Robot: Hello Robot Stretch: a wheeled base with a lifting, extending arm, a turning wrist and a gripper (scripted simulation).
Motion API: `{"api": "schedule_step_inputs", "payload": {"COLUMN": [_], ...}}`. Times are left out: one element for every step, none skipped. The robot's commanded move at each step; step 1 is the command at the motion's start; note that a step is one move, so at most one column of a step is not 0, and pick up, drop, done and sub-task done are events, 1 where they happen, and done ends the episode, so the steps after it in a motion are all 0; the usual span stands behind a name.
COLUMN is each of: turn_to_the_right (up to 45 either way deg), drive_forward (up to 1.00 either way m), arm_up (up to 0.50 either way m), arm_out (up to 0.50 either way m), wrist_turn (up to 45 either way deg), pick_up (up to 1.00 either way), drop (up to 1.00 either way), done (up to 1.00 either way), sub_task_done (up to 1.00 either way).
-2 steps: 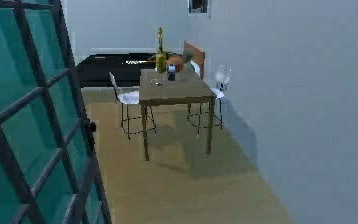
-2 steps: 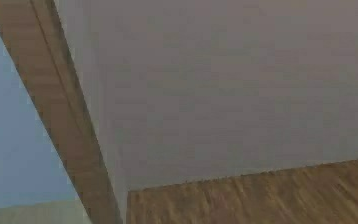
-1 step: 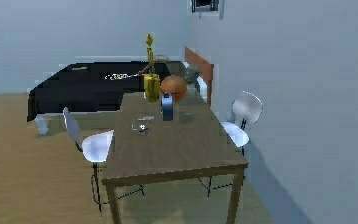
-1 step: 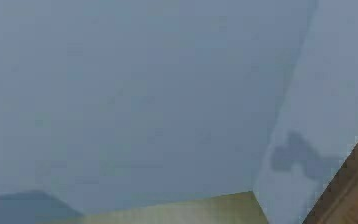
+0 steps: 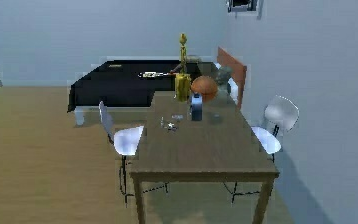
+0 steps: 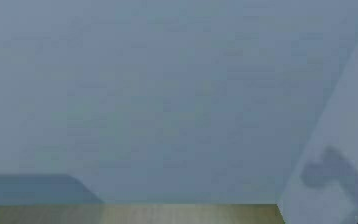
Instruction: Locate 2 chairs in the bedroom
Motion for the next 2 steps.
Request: {"api": "schedule_step_inputs", "payload": {"turn_to_the_right": [0.0, -33.0], "drive_forward": [0.20, 0.00], "arm_up": [0.00, 0.00], "arm_out": [0.00, 0.00], "wrist_turn": [0.0, 0.0], "pick_up": [0.00, 0.00], "drop": [0.00, 0.00], "done": [0.00, 0.00], "sub_task_done": [0.00, 0.00]}}
